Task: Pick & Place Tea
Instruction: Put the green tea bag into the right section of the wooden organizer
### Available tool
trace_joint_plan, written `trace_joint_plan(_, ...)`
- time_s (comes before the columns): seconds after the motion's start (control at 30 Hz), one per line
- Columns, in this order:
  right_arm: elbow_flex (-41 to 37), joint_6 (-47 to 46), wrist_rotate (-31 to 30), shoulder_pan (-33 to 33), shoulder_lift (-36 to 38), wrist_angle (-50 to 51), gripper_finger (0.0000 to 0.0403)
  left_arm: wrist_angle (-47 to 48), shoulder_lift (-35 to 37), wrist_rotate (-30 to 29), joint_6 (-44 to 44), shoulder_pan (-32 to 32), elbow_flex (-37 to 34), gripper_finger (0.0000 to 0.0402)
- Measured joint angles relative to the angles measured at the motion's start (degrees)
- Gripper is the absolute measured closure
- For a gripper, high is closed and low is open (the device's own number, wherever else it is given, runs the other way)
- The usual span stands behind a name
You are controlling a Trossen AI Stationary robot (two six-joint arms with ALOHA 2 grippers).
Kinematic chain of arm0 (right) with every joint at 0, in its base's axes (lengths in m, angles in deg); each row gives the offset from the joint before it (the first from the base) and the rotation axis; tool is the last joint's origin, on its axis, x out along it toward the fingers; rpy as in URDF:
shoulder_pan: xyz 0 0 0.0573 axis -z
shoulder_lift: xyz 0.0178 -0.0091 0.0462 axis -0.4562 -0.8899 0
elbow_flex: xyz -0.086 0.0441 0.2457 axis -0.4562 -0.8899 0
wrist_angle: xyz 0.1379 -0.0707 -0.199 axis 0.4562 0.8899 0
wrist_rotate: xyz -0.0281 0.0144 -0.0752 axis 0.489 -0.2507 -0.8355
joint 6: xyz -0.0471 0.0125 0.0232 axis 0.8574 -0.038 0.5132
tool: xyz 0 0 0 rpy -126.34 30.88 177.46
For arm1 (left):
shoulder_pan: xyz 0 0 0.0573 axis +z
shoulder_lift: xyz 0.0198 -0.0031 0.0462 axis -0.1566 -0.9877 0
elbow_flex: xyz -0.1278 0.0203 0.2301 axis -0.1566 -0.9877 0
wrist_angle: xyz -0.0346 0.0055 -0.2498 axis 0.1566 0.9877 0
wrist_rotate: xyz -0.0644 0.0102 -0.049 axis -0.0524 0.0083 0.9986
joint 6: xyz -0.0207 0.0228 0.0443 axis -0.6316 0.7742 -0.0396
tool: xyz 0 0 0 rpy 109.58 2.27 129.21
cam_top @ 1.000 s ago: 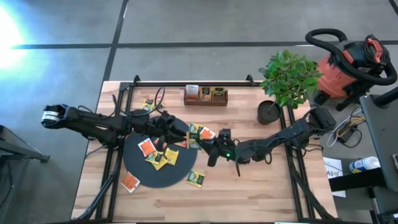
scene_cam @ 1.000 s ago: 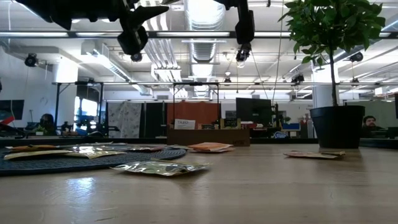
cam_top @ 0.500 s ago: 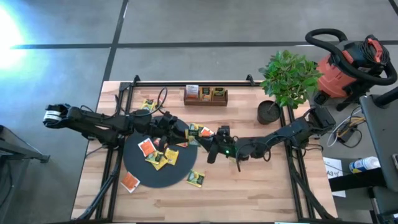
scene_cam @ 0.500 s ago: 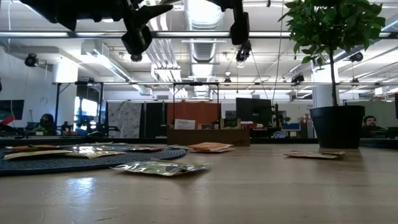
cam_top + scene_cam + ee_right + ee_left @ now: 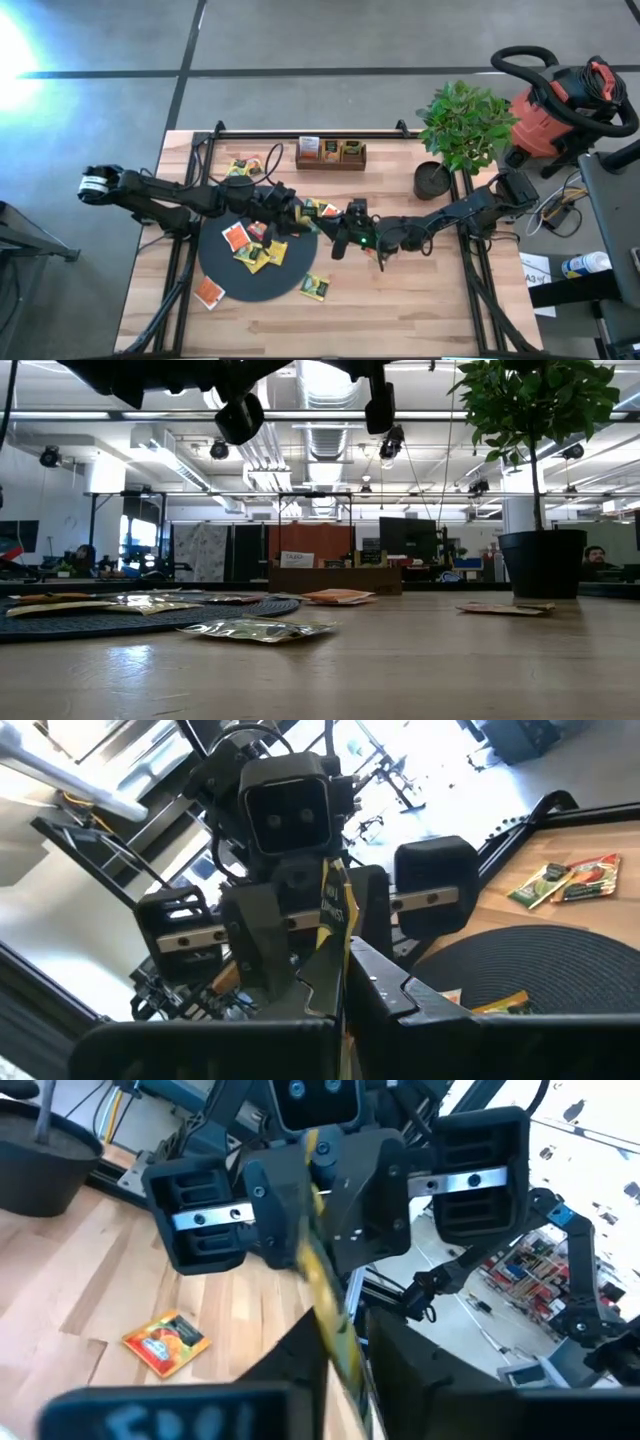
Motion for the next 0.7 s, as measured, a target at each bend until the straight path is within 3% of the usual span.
trace_joint_plan(0.17, 0.0, -0.08, 0.11, -0.02, 0.0, 0.44, 0.0388, 1.58, 0.0, -0.21, 0.03, -0.01, -0.13, 0.0388)
trace_joint_plan(0.47, 0.0, -4.71, 0.07, 0.04, 0.2, 4.54, 0.0298, 2.9, -0.02, -0.37, 1.09, 0.05, -0.34, 0.0386)
trace_joint_plan(0.7, 0.18, -4.09, 3.22, 0.0, 3.18, 13.84, 0.0234, 11.18, -0.02, -1.28, 5.44, 0.08, -0.42, 0.0386)
